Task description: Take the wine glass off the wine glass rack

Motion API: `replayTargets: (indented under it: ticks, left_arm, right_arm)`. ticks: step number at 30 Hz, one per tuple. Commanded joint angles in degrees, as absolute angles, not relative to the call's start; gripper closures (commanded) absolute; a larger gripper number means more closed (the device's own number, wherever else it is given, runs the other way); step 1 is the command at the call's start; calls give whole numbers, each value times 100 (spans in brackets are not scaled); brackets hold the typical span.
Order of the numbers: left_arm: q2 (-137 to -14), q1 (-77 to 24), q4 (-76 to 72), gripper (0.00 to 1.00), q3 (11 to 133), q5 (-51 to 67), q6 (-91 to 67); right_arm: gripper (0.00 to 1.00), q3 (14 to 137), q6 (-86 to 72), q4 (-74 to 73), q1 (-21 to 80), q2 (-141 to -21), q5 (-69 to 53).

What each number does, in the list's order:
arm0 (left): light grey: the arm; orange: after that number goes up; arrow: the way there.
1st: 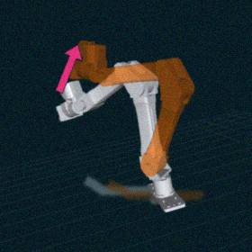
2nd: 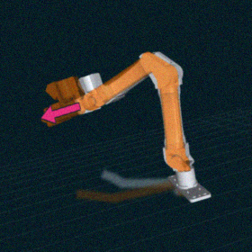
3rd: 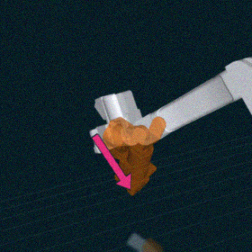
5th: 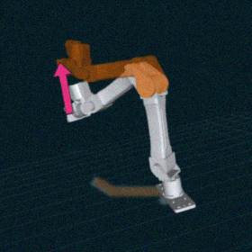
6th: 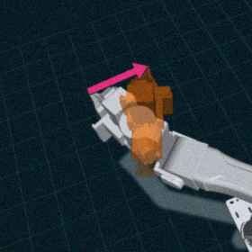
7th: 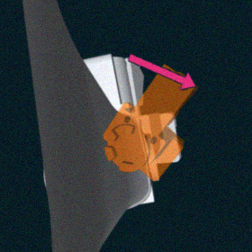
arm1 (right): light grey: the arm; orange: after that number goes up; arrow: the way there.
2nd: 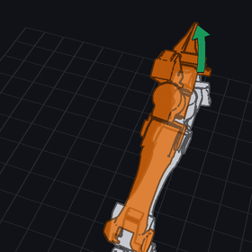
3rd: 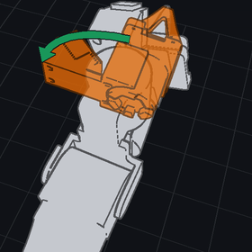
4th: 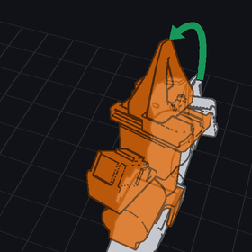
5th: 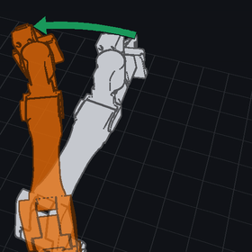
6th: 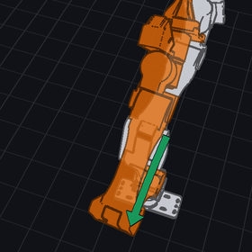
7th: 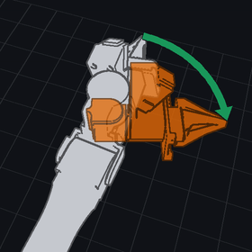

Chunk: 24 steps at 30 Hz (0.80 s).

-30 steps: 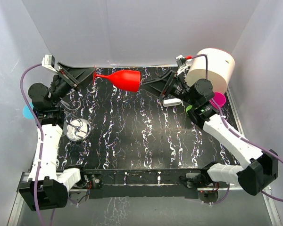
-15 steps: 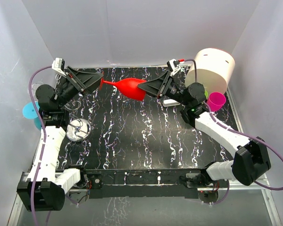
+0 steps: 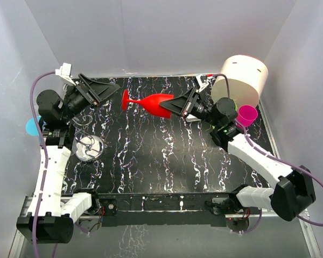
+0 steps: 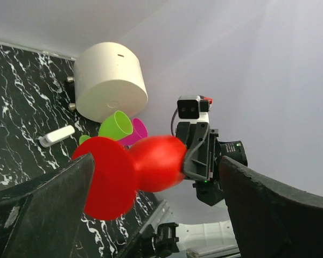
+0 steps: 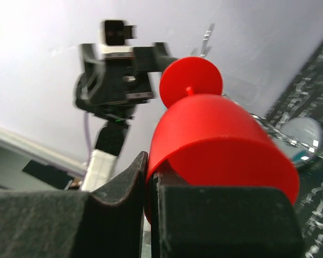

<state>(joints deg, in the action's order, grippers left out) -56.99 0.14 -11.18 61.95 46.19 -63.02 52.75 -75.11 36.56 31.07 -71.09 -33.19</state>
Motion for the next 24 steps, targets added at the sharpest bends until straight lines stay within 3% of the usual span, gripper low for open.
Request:
replayTargets:
  ticks: [1, 6, 10, 19, 24]
  left_arm:
    - [-5388, 13, 63, 1, 6861, 4373, -5154]
    - [-5343, 13, 1024, 1, 7292, 4073, -4395]
    - [-5329, 17, 1257, 1, 7441, 4002, -4185]
    - [-5463, 17, 1170, 1, 7474, 4150, -4239]
    - [-5505, 9, 1548, 1, 7636, 4016, -3967]
  right_arm:
    - [100, 5395, -6121, 1256, 2938, -6471, -2676]
    - [100, 5851, -4463, -3010, 2877, -5940, -317]
    - [100, 6196, -3759, -4907, 2865, -6007, 803]
    - [100, 7759, -2521, -6574, 2807, -7564, 2044]
    - [100, 8614, -2067, -6557, 2630, -8673, 1784]
